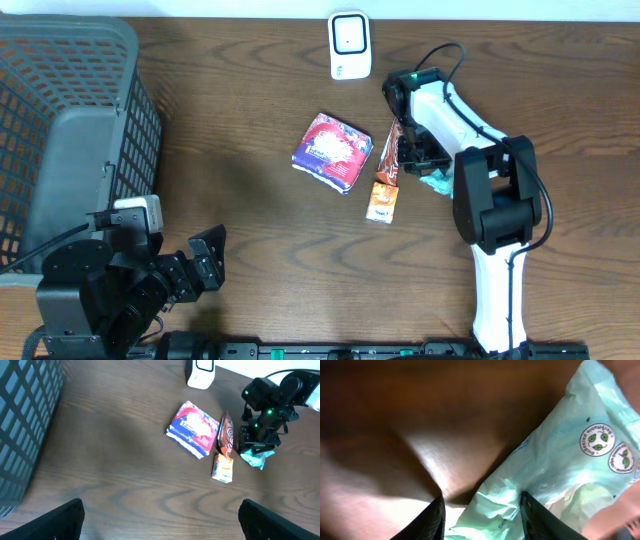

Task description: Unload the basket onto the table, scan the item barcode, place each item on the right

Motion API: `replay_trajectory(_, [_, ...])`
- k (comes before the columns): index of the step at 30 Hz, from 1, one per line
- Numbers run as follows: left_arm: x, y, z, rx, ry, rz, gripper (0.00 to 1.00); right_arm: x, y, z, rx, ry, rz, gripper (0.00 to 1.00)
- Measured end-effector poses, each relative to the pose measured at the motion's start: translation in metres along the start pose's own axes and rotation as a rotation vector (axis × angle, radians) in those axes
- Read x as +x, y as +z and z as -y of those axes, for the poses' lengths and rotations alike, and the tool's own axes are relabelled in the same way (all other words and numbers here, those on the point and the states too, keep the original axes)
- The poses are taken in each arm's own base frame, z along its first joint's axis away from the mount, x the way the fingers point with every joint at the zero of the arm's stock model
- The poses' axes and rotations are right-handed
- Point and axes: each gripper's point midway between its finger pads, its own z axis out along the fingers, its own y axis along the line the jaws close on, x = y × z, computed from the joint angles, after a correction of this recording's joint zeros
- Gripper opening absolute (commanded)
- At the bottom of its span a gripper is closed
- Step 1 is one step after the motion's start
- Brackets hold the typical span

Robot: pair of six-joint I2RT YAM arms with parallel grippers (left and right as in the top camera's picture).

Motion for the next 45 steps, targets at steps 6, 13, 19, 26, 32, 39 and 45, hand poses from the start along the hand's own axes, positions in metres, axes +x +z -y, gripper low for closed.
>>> replay_trajectory(6, [0.0,0.0,0.0,0.0,0.0,0.0,0.98,0.013,-0.005,0.006,0.031,-0.032,-0.099,0.58])
replay_trajectory(13, [0.0,0.0,0.0,0.0,0.0,0.0,0.98,0.016,-0.024,0.018,0.048,-0.038,-0.122,0.62])
replay_trajectory(19, [0.0,0.0,0.0,0.0,0.0,0.0,0.98,0.007,-0.003,0.013,0.026,-0.014,-0.095,0.6])
replay_trajectory(26, [0.0,0.0,0.0,0.0,0.0,0.0,0.98,0.012,0.012,0.015,0.041,-0.016,-0.07,0.36])
replay_trajectory(32, [0.0,0.0,0.0,0.0,0.0,0.0,0.98,0.012,0.014,0.02,0.07,-0.016,-0.066,0.01])
replay_trajectory(39, [0.0,0.0,0.0,0.0,0.0,0.0,0.98,0.006,-0.007,-0.001,-0.132,-0.071,-0.093,0.01])
replay_trajectory(45, [0.0,0.0,0.0,0.0,0.0,0.0,0.98,-0.002,-0.041,-0.04,-0.485,-0.187,-0.104,0.01])
